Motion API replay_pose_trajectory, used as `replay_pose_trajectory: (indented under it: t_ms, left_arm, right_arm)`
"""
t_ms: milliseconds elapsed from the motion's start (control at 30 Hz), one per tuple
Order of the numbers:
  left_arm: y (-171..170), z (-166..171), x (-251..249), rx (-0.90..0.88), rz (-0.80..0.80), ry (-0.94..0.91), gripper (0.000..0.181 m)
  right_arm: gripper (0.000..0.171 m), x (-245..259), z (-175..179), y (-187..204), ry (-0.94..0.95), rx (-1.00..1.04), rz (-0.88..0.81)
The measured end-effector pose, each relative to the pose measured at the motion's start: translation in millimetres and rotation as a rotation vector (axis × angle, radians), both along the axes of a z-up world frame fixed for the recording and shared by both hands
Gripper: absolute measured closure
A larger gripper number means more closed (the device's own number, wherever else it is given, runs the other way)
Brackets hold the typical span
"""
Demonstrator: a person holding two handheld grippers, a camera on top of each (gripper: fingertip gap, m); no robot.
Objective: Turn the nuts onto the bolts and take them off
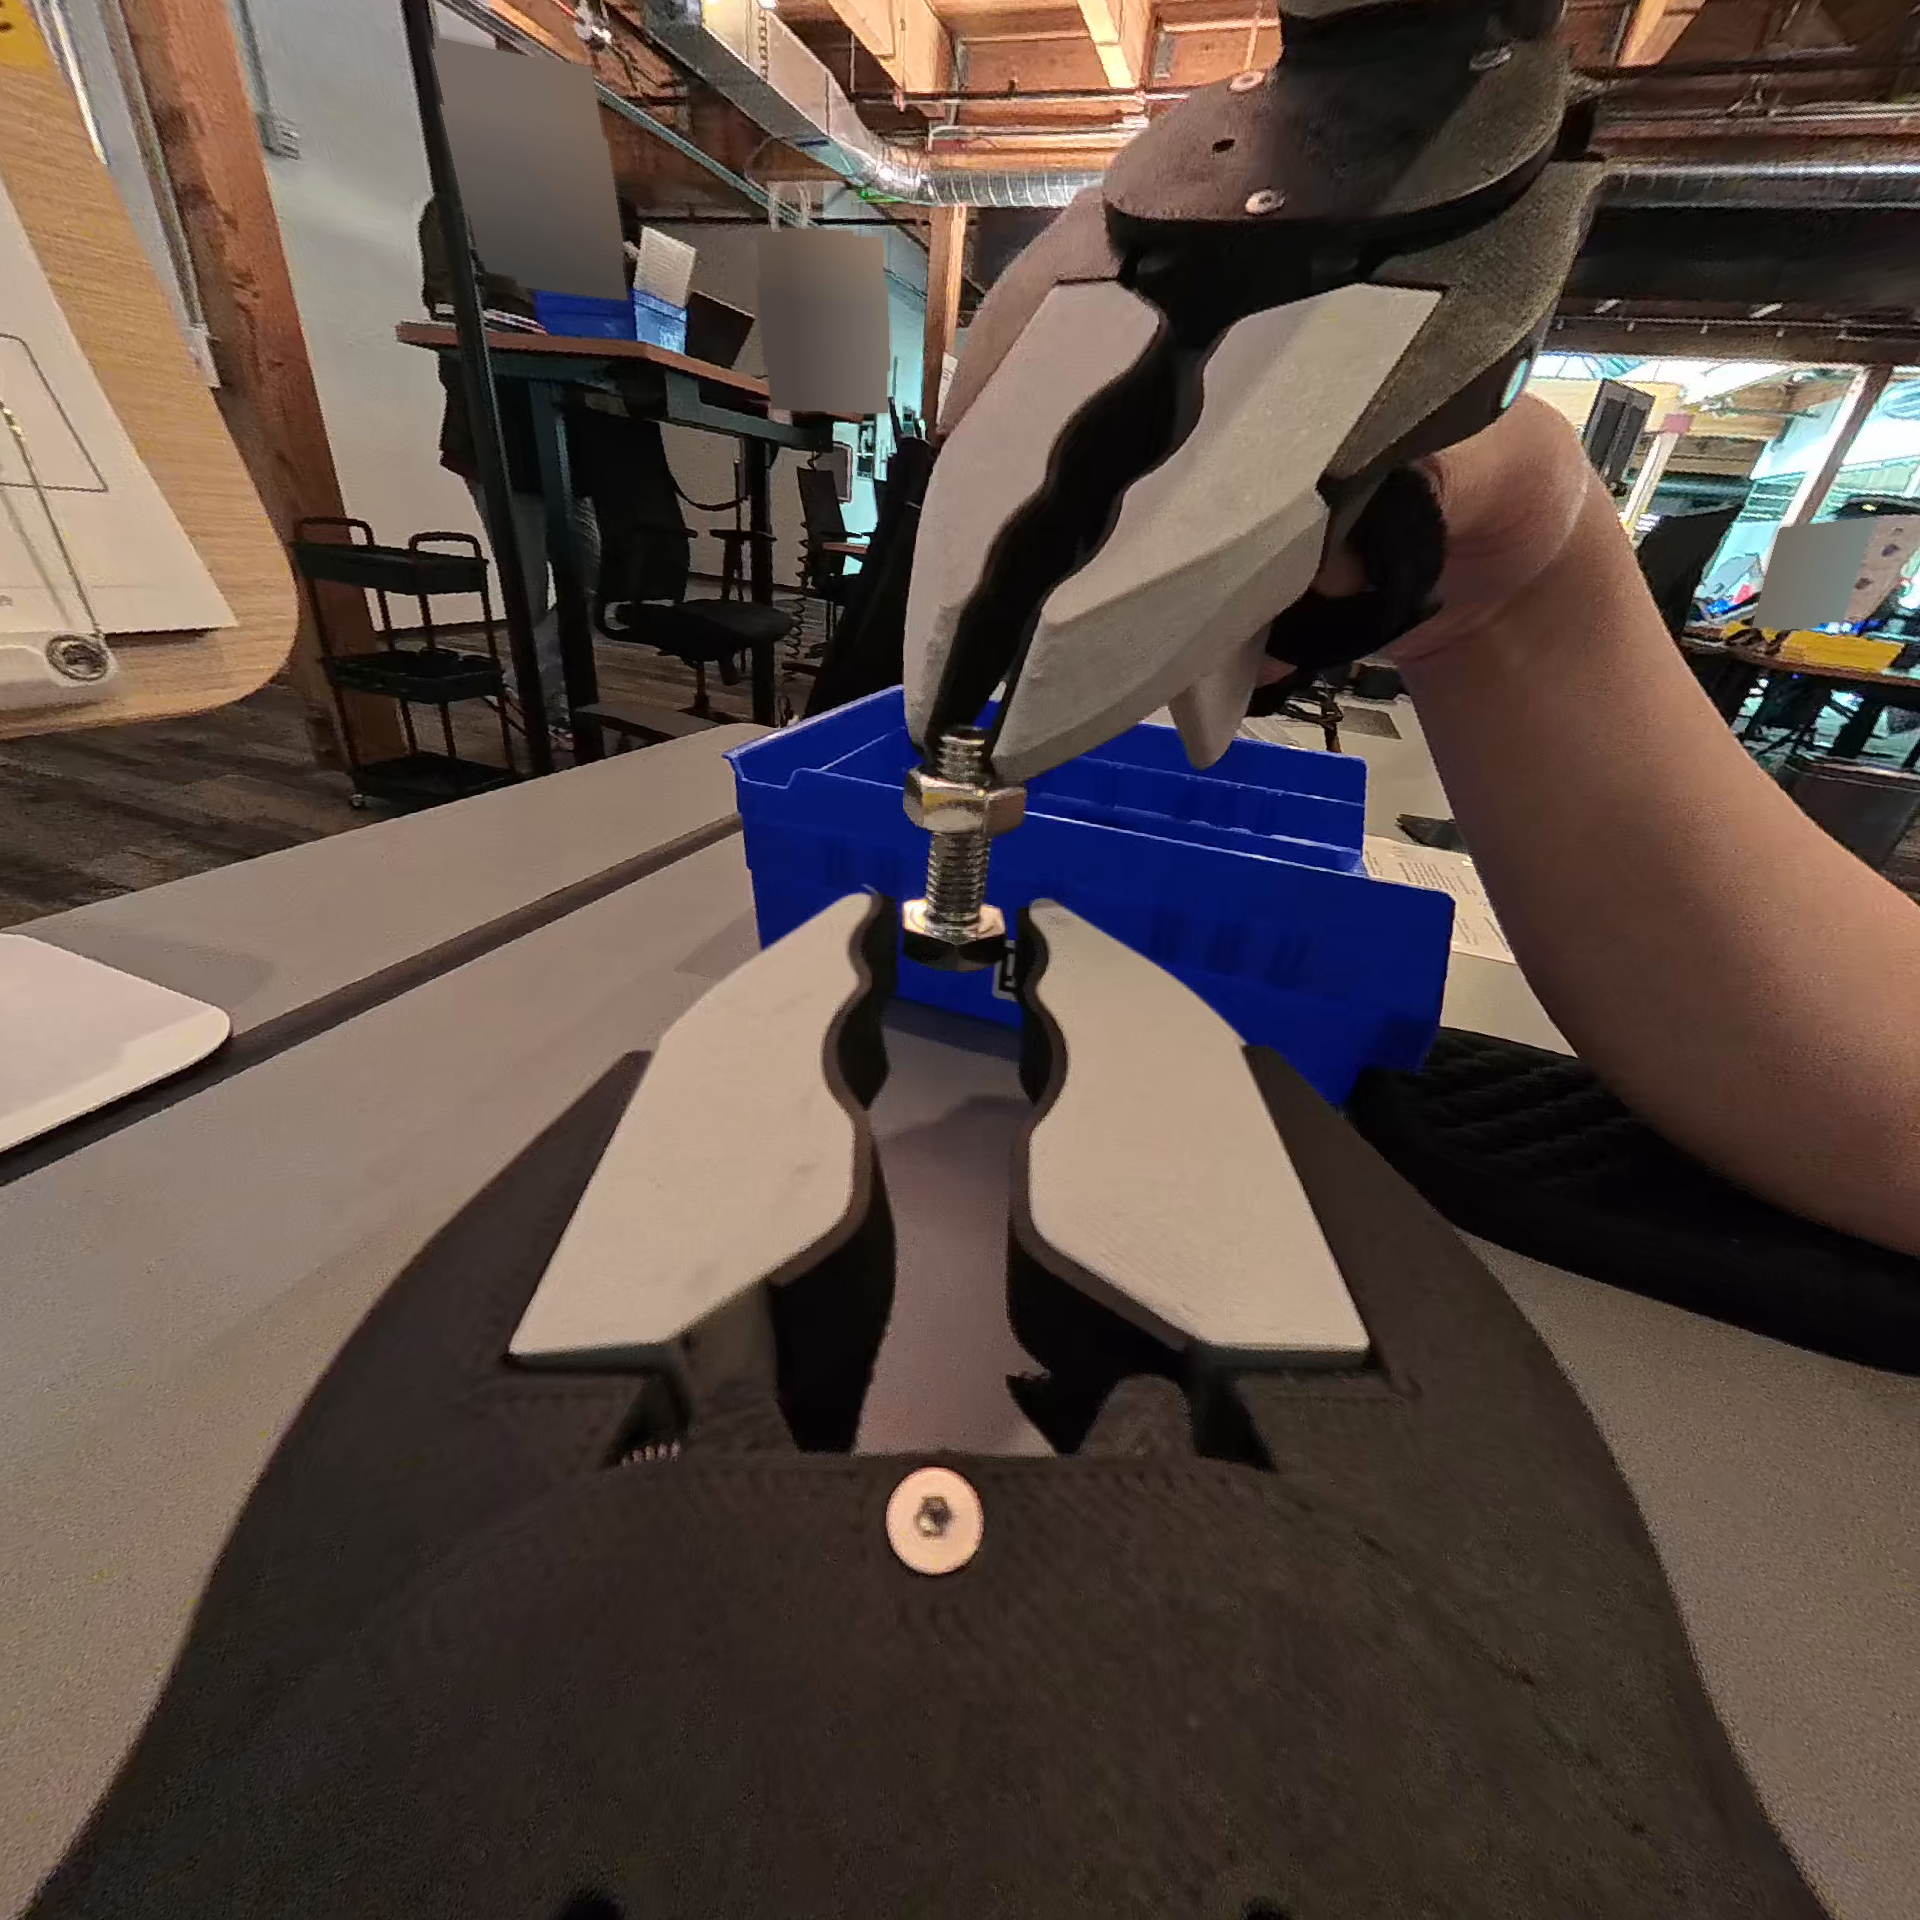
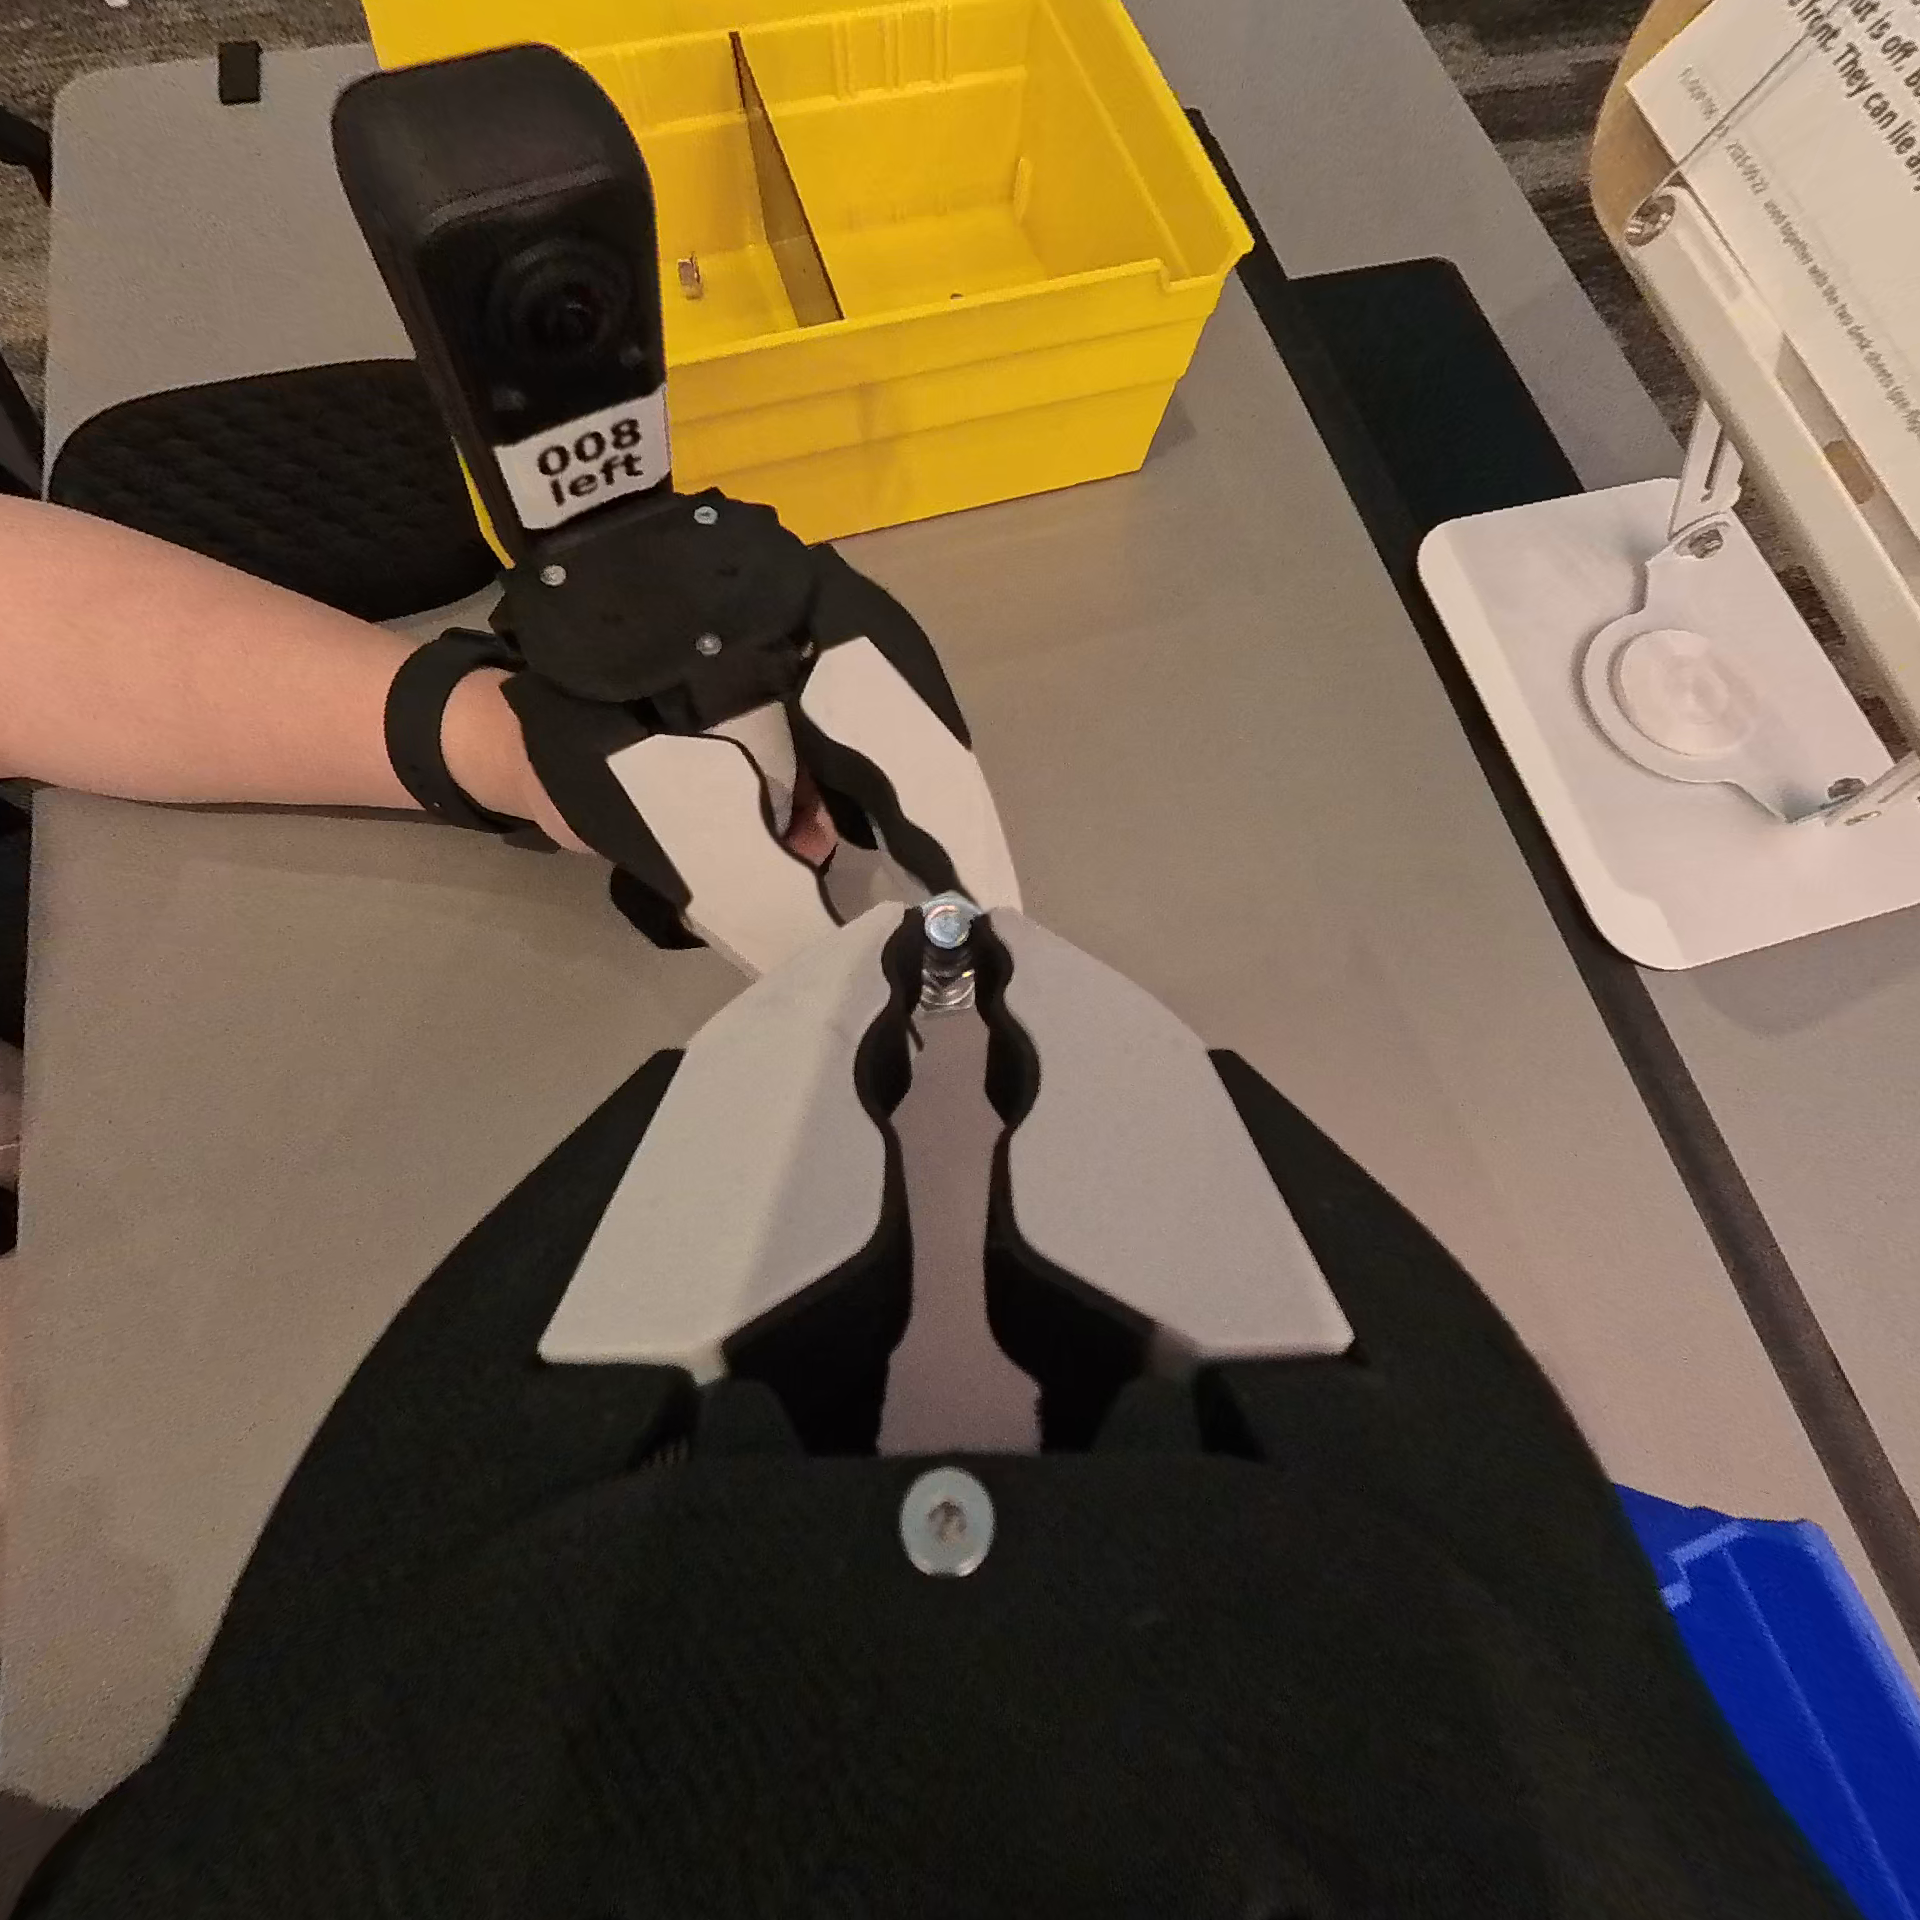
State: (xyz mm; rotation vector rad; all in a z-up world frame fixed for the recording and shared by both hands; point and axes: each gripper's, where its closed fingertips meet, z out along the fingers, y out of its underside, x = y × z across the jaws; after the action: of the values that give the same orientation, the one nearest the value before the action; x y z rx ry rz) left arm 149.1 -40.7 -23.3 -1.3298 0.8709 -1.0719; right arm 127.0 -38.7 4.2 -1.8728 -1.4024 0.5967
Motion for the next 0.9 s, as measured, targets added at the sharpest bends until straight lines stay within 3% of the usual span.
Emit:
replay_pose_trajectory:
  t_ms: [367,467,633,700,833,900]
  left_arm:
    - [-3.5,1.4,2.1,0.004,-0.018,0.0,0.163]
    - [-1.3,3.2,-0.5,-0.004,-0.006,-0.012,0.163]
    - [2.3,3.9,-3.8,-0.008,0.014,-0.02,0.163]
    - [5.9,3.5,-5.7,-0.008,0.042,-0.016,0.163]
    - [11.2,1.8,-9.1,-0.019,0.069,-0.013,0.163]
    - [10.7,2.4,-8.9,-0.01,0.072,-0.011,0.163]
  right_arm:
    - [0.16,-2.7,0.8,-5.1,-0.004,0.043,0.04]
    - [0.135,-1.9,1.2,-2.2,0.002,0.047,0.02]
    - [0.13,-4.7,-3.8,-4.7,-0.015,0.051,0.044]
    - [0.13,-4.4,-9.0,-8.8,-0.052,0.045,0.06]
    - [0.149,-9.1,-12.3,-35.8,-0.074,0.024,0.205]
    - [0.147,-5.9,-12.6,-27.0,-0.101,0.048,0.148]
